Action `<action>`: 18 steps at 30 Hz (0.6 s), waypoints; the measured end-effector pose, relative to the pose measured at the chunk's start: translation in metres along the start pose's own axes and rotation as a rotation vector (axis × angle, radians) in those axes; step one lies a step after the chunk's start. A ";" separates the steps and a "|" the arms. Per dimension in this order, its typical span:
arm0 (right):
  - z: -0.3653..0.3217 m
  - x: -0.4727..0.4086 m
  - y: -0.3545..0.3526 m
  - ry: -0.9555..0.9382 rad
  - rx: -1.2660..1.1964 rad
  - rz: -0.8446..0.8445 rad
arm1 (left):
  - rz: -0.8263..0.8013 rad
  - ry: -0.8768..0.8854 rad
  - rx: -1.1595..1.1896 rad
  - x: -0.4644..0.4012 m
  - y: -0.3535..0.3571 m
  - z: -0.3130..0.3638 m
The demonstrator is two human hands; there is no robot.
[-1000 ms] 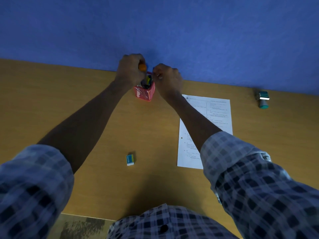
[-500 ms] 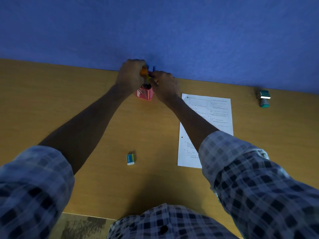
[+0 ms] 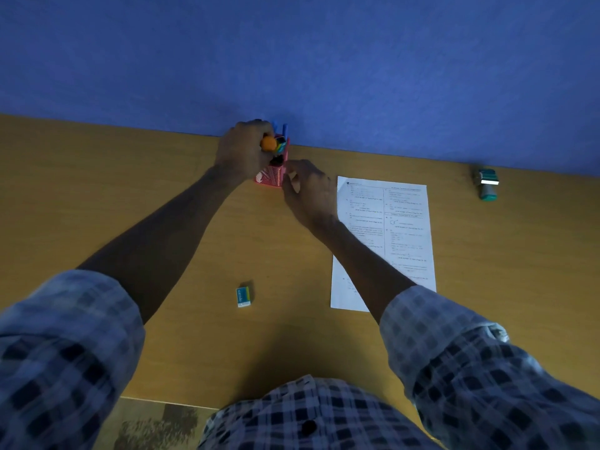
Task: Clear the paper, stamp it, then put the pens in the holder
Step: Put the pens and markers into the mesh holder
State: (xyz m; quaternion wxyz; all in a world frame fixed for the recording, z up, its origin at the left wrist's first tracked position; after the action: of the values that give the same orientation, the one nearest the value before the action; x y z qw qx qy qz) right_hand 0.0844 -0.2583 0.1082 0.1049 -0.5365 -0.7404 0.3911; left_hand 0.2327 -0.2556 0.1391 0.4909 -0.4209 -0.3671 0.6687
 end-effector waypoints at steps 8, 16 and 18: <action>-0.006 0.072 0.044 -0.041 0.059 -0.390 | 0.043 -0.070 0.096 0.020 -0.005 -0.018; -0.008 0.102 0.056 -0.018 0.088 -0.543 | 0.190 -0.173 0.135 0.061 0.001 -0.045; -0.009 0.108 0.058 -0.027 0.112 -0.603 | 0.227 -0.205 0.145 0.076 0.004 -0.051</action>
State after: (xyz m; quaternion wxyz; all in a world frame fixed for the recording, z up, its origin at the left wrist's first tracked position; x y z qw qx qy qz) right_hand 0.0874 -0.1527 0.0451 0.2358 -0.2807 -0.8449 0.3896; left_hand 0.2660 -0.1794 0.1006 0.4014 -0.3527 -0.3164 0.7838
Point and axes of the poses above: each hand's wrist, its own x-axis away from the middle knuckle, its own y-axis out of the palm, z = x × y, the point moved 7 cm from there along -x, towards the middle knuckle, and after that the axes turned 8 degrees about y, right-handed, at the moved point
